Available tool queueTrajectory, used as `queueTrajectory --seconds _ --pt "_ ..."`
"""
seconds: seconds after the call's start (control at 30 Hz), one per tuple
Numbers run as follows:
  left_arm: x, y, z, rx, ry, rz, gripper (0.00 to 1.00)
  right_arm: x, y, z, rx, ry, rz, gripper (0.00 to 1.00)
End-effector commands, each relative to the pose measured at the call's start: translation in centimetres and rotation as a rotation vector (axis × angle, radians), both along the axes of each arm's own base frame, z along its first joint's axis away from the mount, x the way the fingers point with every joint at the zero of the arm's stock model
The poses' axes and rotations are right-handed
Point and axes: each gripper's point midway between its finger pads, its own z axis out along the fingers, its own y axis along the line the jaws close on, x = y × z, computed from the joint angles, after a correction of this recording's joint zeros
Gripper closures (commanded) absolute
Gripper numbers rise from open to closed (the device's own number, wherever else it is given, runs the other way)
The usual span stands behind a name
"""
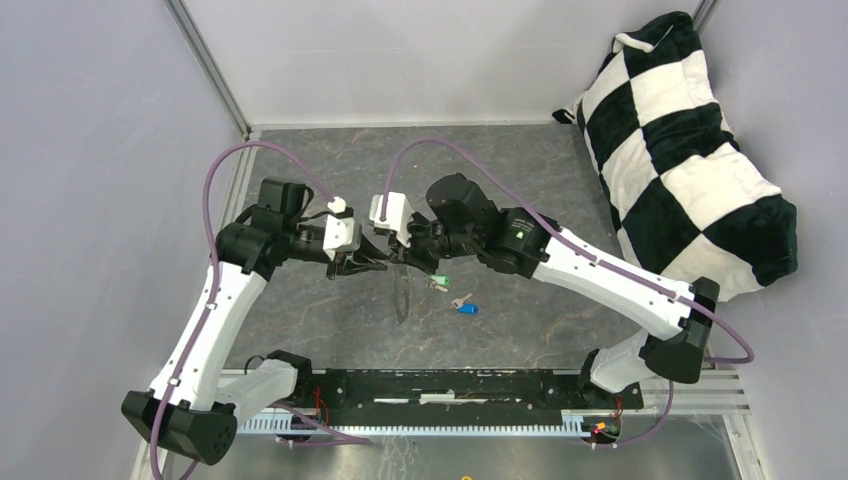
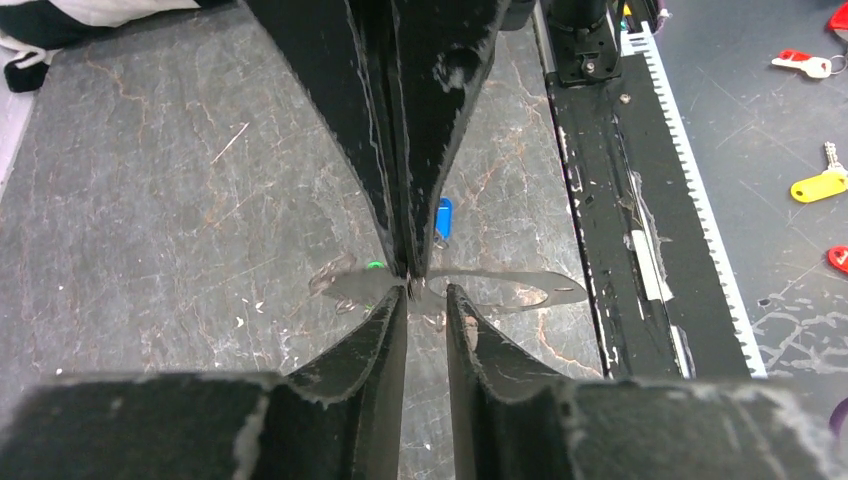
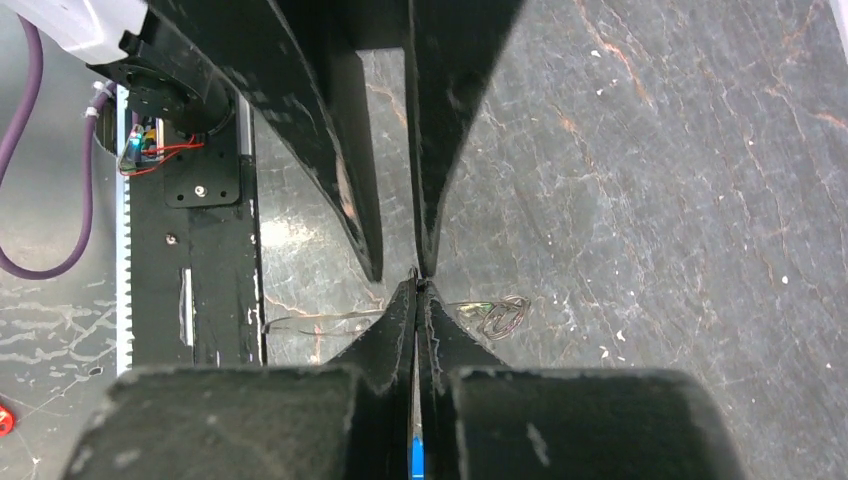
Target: Put the keys on the keyring
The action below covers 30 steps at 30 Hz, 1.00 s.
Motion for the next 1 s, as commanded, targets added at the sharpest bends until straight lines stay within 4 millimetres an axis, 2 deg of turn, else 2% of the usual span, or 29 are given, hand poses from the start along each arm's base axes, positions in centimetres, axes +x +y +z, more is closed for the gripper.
queueTrajectory --seconds 0.0,0.2,0.4,0.53,0.77,0.87,0.97 --pt "0.2 -0.5 0.8 -0.013 -0.077 -0.037 0.73 -0.3 1.5 3.0 0.039 -0.06 0.031 0.99" --pt "-0.5 -0.6 0.4 -0.015 -0.069 -0.053 0.74 -0.7 2.4 3.4 0.028 -0.056 0.052 0.99" --pt "-0.4 -0.6 0.4 -0.003 -0.087 -0.049 0.97 -0.7 2.4 3.5 0.012 -0.055 0.054 0.99" --pt "-0.4 -0.4 0.0 0.007 -0.101 -0.047 0.98 -1.0 2.4 4.1 0.028 -0.052 0.065 0.99" --pt "-1.2 -0.7 0.2 -0.024 -0.054 -0.069 0.98 -2.2 1.8 7.0 0.168 -0.069 0.089 0.73" --pt "-1.6 -1.0 0.8 -0.049 -0.011 -0.08 0.98 -2.8 0.6 8.1 0.26 -0.103 0.089 0.65" --pt "-2.2 -1.2 2.0 -0.085 0.021 -0.101 0.98 -2.6 -0.9 7.8 0.308 -0.124 0.057 0.62"
